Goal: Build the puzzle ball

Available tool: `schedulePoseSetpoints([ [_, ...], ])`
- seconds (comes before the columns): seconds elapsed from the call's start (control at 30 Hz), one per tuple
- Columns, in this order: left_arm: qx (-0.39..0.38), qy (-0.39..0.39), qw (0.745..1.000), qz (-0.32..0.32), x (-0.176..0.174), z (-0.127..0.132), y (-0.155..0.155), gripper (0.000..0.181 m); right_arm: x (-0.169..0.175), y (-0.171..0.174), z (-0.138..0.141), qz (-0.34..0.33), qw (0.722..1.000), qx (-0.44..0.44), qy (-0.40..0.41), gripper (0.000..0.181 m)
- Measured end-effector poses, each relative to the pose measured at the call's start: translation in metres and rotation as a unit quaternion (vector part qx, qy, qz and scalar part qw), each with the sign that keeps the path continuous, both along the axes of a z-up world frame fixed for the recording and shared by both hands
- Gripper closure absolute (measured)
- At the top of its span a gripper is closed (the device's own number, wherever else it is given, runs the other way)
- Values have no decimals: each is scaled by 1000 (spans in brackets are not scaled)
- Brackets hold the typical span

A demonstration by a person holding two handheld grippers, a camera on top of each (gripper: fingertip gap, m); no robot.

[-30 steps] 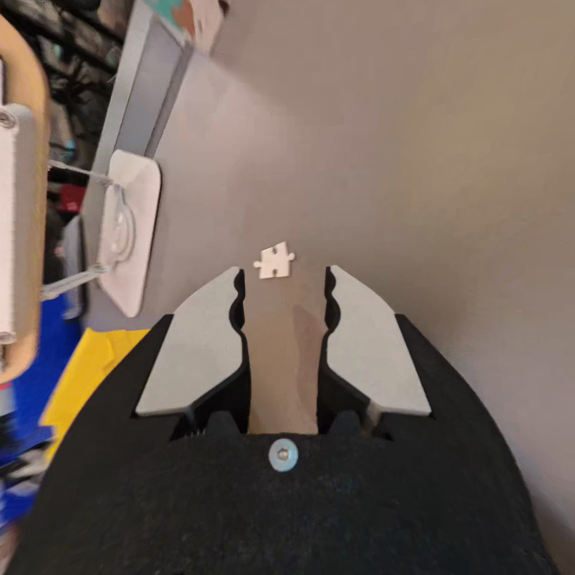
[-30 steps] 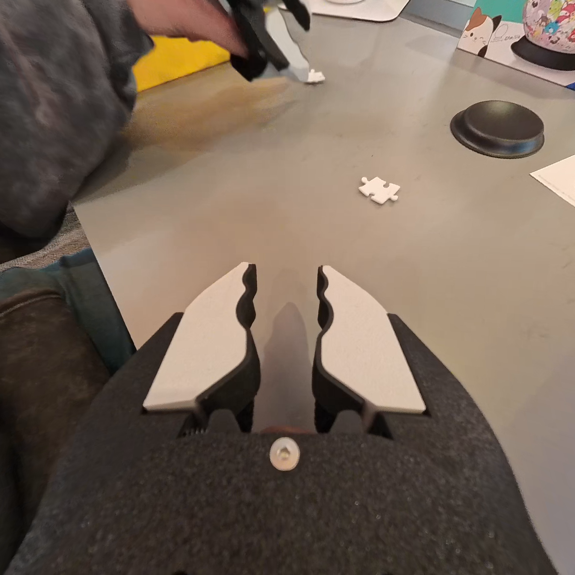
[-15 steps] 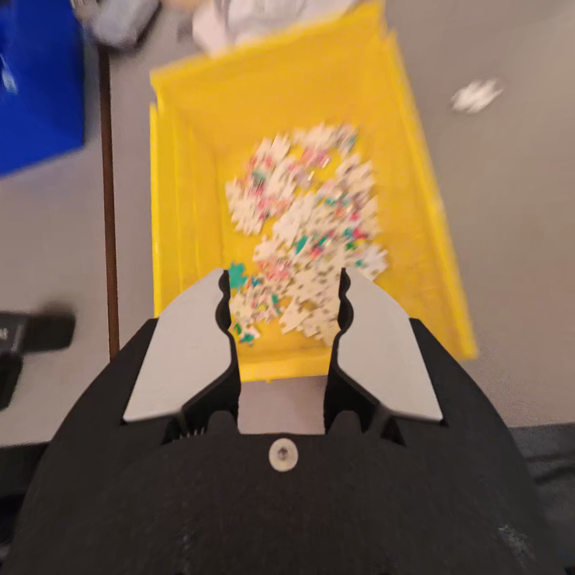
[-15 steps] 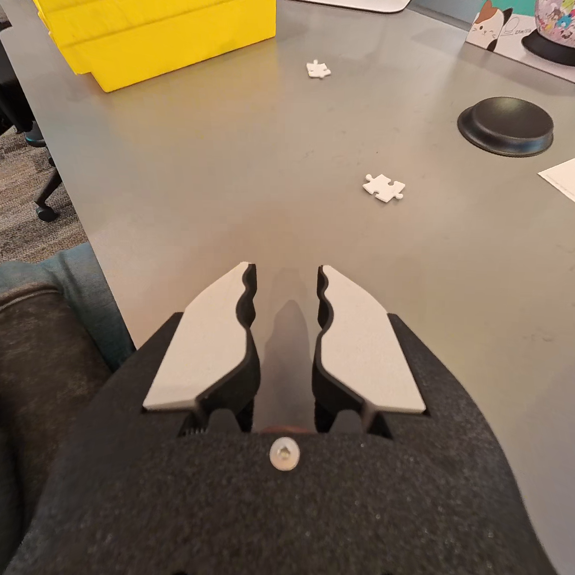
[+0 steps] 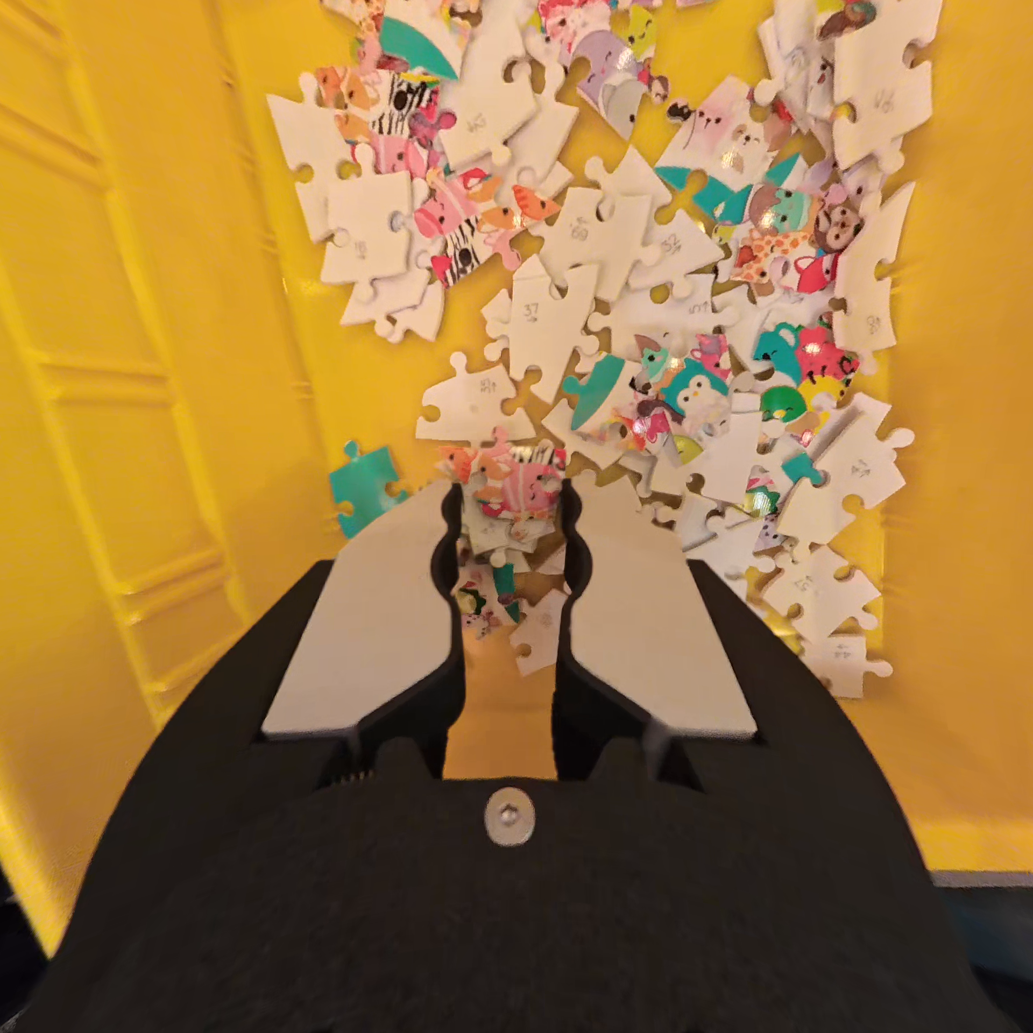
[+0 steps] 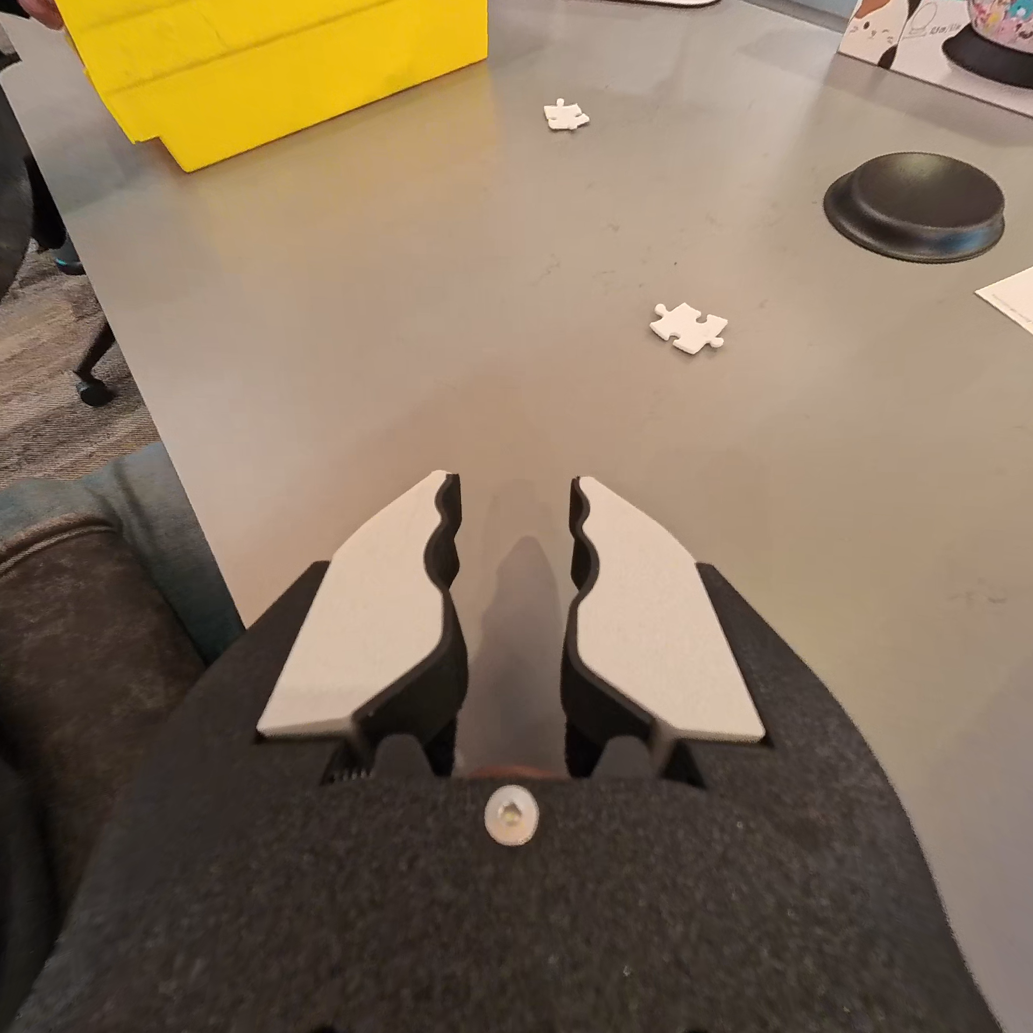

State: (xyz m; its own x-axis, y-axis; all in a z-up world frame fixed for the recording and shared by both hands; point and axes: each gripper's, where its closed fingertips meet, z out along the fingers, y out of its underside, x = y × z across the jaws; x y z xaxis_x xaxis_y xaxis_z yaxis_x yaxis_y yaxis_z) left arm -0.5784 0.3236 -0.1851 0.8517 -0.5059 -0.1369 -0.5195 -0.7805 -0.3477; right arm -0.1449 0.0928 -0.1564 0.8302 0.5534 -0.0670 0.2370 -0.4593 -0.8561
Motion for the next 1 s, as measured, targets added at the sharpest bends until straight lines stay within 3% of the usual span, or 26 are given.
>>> schedulePoseSetpoints([
  [0.2,16,-33,999,16,-5,12,0,148,0,1,1,0,1000,2,0,144],
  [0.3,50,-117,991,30,-3,40,2,148,1,0,1,-1,1000,4,-1,144],
  [0.37,76,-215,973,26,8,69,0,147,2,0,2,-1,1000,6,-1,144],
  [0.47,93,-408,908,4,33,122,-12,148,1,0,2,0,1000,7,-2,144],
  [0.57,65,-589,804,-47,59,174,-38,148,0,0,2,2,1000,7,-3,144],
  [0.63,47,-674,733,-83,72,205,-56,148,0,-1,3,3,1000,9,-4,144],
  [0.7,32,-715,689,-112,82,222,-71,148,-1,-1,3,4,1000,8,-3,144],
  [0.9,17,-777,613,-142,87,249,-84,148,-2,-3,3,5,1000,10,-8,144],
  [1.0,16,-766,629,-131,87,242,-78,148,-2,-4,4,5,1000,11,-8,144],
])
